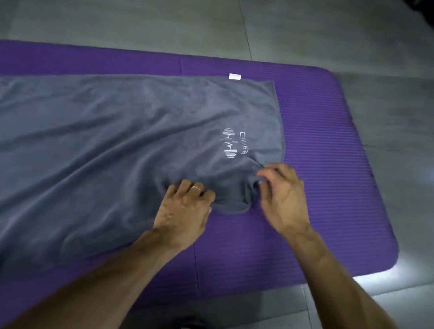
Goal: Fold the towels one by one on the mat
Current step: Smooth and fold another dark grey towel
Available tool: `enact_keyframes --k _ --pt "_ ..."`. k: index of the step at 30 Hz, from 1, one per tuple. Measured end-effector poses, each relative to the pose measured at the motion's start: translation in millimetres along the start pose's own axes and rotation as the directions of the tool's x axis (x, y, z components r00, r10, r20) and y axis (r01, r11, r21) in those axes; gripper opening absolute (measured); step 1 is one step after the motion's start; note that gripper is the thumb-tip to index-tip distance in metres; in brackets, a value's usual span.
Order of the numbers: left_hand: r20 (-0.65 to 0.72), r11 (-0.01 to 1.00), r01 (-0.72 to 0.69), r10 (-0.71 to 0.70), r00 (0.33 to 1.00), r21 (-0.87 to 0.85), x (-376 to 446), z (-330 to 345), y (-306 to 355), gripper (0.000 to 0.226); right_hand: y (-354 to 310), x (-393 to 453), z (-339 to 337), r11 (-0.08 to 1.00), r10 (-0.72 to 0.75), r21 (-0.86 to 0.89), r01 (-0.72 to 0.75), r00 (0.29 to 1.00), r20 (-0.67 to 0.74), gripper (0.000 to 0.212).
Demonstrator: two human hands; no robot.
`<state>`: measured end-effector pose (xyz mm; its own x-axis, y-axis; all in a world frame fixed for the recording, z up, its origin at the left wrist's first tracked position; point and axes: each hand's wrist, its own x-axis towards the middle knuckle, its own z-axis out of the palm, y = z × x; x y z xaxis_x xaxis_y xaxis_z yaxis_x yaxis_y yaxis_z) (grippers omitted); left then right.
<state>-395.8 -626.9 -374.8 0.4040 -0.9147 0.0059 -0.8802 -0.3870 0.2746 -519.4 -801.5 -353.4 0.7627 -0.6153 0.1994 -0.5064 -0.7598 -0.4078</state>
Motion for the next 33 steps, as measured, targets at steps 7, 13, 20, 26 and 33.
enact_keyframes --k 7,13,20,26,33 --pt "0.133 0.984 -0.167 0.174 0.976 -0.063 -14 11 23 0.043 76 -59 -63 0.777 0.438 -0.556 -0.296 0.888 0.139 0.036" --pt "-0.026 0.992 -0.108 0.11 0.994 0.066 -66 6 -16 0.043 -21 -75 -6 0.959 -0.069 -0.241 0.15 0.947 0.315 0.058" --pt "0.006 0.957 -0.104 0.106 0.994 0.272 -122 -7 -90 0.028 -117 -64 60 0.927 -0.281 -0.093 0.364 0.837 0.47 0.04" --pt "0.145 0.94 -0.308 0.288 0.947 0.146 -137 -27 -96 0.025 -110 -83 41 0.915 -0.286 -0.073 0.396 0.767 0.574 0.03" --pt "0.346 0.806 -0.578 0.51 0.788 0.127 -154 -69 -216 0.047 -179 -14 -5 0.786 -0.06 -0.283 0.55 0.523 0.85 0.05"
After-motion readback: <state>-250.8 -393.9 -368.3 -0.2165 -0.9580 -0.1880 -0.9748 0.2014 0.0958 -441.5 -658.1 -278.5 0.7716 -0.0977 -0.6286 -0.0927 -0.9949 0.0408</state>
